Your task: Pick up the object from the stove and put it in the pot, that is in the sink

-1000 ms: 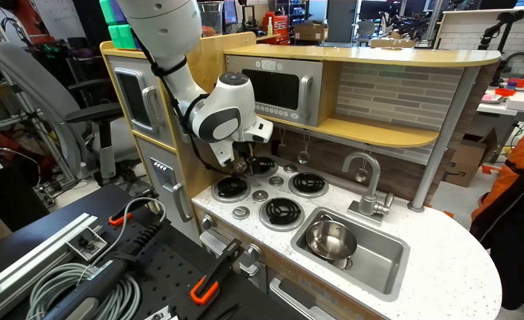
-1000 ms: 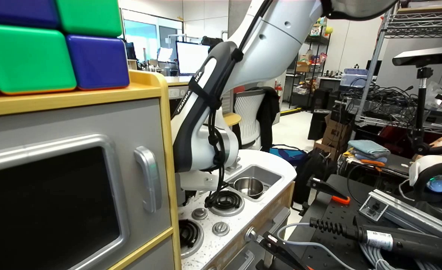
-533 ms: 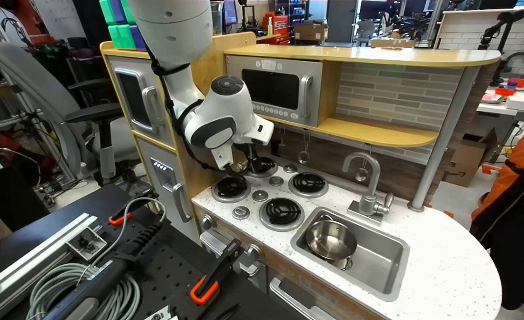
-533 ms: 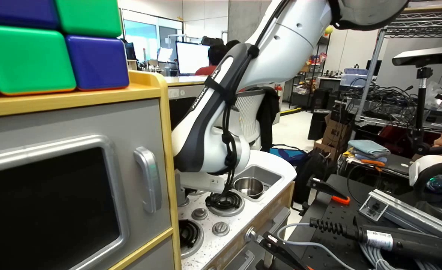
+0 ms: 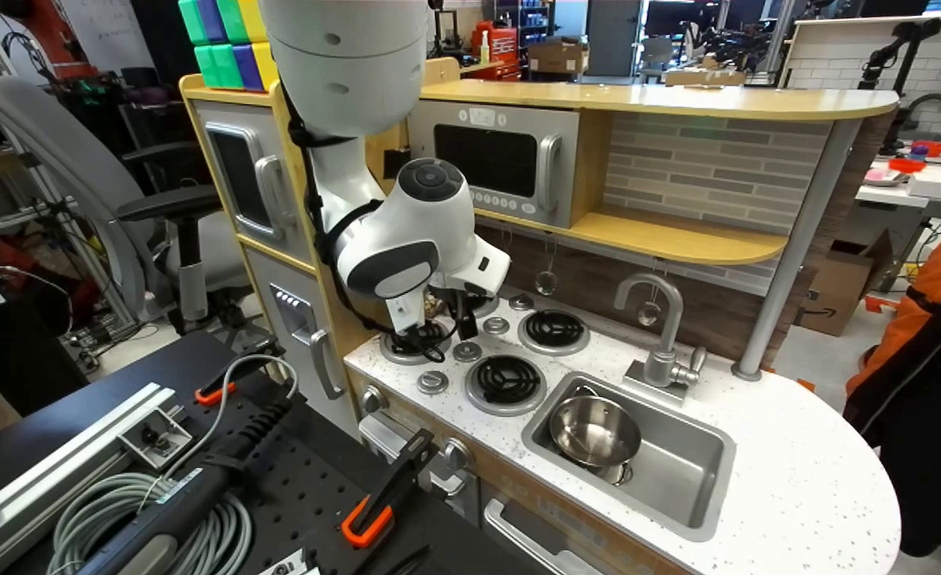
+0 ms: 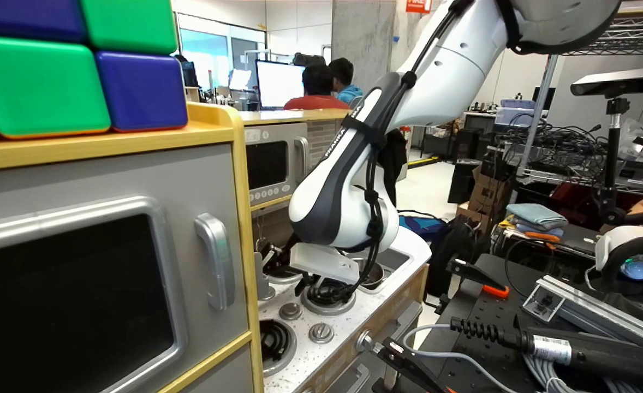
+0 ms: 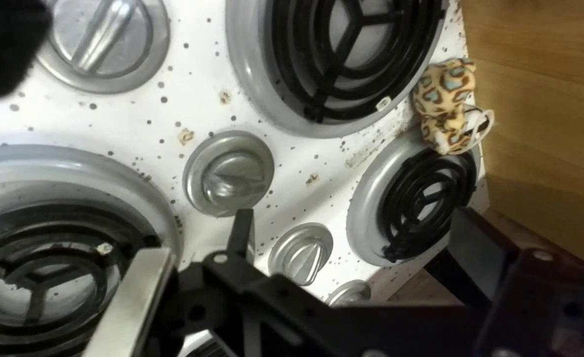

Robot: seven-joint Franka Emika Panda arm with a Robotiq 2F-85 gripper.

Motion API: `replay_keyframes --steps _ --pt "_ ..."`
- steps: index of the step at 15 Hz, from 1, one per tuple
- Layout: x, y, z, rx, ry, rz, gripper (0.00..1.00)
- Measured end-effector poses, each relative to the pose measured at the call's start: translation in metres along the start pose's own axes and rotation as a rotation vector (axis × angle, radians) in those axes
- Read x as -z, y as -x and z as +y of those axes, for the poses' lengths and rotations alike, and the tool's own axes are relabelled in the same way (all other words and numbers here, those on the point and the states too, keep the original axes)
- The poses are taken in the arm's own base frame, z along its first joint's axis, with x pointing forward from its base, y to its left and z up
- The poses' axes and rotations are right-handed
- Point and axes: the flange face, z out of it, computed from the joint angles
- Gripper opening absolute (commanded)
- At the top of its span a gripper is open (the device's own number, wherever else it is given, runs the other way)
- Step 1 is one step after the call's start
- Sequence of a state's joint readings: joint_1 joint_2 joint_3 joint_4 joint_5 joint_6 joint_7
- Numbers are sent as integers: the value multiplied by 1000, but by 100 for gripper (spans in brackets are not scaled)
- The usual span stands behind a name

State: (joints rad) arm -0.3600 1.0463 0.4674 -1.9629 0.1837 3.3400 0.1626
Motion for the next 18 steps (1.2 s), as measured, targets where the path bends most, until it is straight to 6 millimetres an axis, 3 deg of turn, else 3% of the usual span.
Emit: replay_keyframes --steps 3,7,11,16,17,18 --pt "-6 5 -4 13 -52 30 100" --pt "-23 20 -26 46 -135 40 100" --pt "-37 9 -47 48 -200 67 100" --pt "-48 12 -47 -15 -211 42 100" --pt "-50 15 -47 -31 -208 28 95" --pt "-52 16 -46 -45 -203 11 74"
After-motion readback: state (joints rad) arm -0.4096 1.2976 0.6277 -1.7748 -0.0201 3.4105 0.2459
